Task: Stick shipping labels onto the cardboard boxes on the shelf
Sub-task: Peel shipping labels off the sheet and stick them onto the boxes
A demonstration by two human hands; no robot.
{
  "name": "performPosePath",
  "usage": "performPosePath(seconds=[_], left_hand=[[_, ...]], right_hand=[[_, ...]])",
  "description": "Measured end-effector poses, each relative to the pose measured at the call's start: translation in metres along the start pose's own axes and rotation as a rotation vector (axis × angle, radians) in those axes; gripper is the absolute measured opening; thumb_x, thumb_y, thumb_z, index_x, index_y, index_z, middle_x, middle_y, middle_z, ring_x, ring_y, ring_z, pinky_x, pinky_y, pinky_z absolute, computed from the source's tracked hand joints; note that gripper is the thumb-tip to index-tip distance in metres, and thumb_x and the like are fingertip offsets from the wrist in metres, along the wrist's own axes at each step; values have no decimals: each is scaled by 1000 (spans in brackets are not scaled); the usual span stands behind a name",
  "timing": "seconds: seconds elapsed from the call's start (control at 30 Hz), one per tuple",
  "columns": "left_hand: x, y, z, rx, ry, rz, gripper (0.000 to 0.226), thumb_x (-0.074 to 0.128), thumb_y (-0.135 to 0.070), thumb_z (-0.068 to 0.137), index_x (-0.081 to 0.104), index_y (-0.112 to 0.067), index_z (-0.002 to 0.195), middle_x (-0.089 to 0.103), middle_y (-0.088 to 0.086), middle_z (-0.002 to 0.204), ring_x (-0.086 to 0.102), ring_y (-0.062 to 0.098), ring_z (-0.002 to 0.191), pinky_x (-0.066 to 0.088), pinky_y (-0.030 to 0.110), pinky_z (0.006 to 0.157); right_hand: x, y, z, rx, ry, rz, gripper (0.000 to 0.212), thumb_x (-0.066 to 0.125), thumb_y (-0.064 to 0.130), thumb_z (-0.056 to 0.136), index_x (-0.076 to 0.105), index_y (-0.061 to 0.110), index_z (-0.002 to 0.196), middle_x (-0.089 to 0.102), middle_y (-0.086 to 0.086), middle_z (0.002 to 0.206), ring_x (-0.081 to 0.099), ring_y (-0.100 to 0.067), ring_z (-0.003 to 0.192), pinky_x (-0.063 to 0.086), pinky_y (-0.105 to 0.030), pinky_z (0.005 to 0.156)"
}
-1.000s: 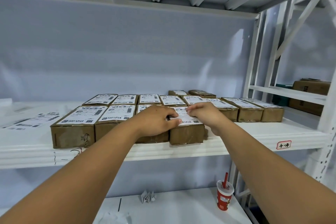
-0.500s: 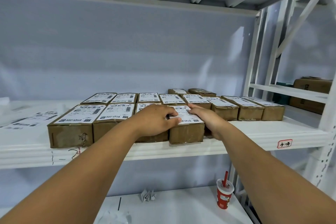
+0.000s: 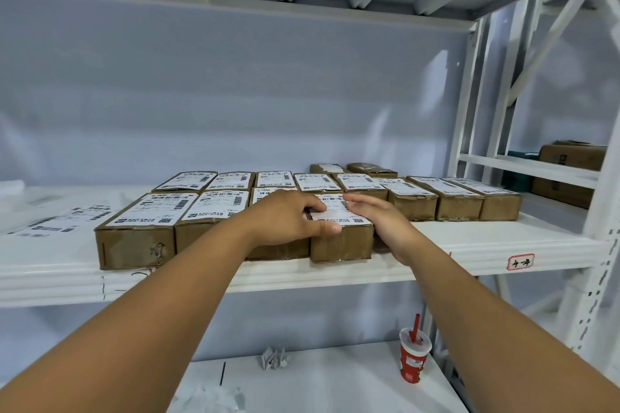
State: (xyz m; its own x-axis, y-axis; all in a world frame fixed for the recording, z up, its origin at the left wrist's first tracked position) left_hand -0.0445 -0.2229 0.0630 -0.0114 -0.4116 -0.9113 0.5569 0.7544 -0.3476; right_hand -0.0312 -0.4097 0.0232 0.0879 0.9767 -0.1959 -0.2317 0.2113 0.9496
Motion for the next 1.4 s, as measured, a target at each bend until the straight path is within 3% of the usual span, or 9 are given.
performPosePath(seconds=[0.13, 0.27, 0.43, 0.63, 0.8, 0.9, 1.07, 1.3, 1.4], left_hand=[[1, -1, 0, -1, -28, 43, 58, 62, -57, 79, 50, -33, 130, 49, -10, 134, 44, 7, 110, 32, 19, 84], [2, -2, 0, 0, -41, 40, 54, 60, -57, 81, 51, -34, 129, 50, -10, 133, 45, 8, 110, 33, 20, 84], [2, 0, 1, -7, -44, 24, 53, 58, -56, 83, 51, -33, 130, 49, -10, 136, 45, 10, 118, 33, 20, 88], [2, 0, 3, -1, -22, 18, 54, 61, -55, 81, 51, -33, 129, 51, -11, 133, 46, 8, 114, 33, 20, 87], [-1, 0, 5, 15, 29, 43, 50, 61, -55, 81, 54, -31, 124, 53, -12, 124, 45, 5, 103, 35, 20, 84], [-9, 0, 11, 3, 95, 15, 42, 56, -60, 81, 61, -32, 112, 58, -16, 117, 51, 5, 106, 40, 24, 92], [-21, 5, 34, 26, 110, 95, 28, 53, -51, 88, 63, -32, 106, 60, -12, 114, 53, 7, 101, 39, 25, 88], [-6, 29, 57, -70, 47, 77, 44, 46, -53, 91, 53, -31, 128, 51, -8, 134, 45, 10, 122, 20, 19, 88], [-3, 32, 59, -61, 22, 52, 45, 46, -54, 91, 53, -31, 130, 52, -8, 135, 46, 11, 122, 27, 19, 88]], right_hand=[[0, 0, 1, -2, -26, 6, 28, 60, 23, 91, 62, 23, 120, 62, 13, 106, 54, 11, 88, 40, -8, 69], [-2, 0, -1, -19, -44, -7, 31, 62, 30, 90, 64, 21, 119, 63, 8, 118, 57, -2, 103, 43, -19, 90], [-3, 1, -4, -28, 32, 8, 32, 58, 28, 91, 61, 23, 122, 60, 15, 111, 51, 13, 95, 39, 0, 69], [-3, 0, -3, 9, 109, -53, 44, 65, 28, 85, 57, 30, 128, 49, 10, 135, 43, -7, 125, 30, -21, 96], [-5, 2, -1, 67, 152, -87, 41, 65, 28, 86, 58, 31, 126, 57, 22, 109, 51, 6, 98, 39, -16, 75], [-6, 4, 8, 47, 51, -86, 27, 68, 24, 86, 66, 23, 113, 65, 12, 100, 59, -3, 91, 43, -16, 73], [-10, 19, 40, -92, -244, -404, 15, 61, 18, 86, 71, 23, 76, 69, 7, 77, 64, -14, 77, 52, -28, 72], [-9, 35, 104, -99, -241, -781, 16, 55, 20, 86, 71, 19, 92, 68, -4, 105, 60, -22, 97, 46, -26, 79], [-10, 29, 142, -73, -235, -874, 18, 56, 19, 84, 69, 18, 96, 66, -5, 111, 60, -25, 103, 50, -31, 89]])
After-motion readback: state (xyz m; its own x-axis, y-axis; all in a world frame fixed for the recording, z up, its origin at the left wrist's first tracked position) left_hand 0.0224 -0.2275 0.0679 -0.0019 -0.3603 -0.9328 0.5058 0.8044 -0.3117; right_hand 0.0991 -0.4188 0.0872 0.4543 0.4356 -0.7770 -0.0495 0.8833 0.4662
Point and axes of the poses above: each hand's wrist, its own z-axis towards the middle knuckle, its own x-axis out of the palm, y = z × x, the point moved 2 cm from there along z, towards the middle knuckle
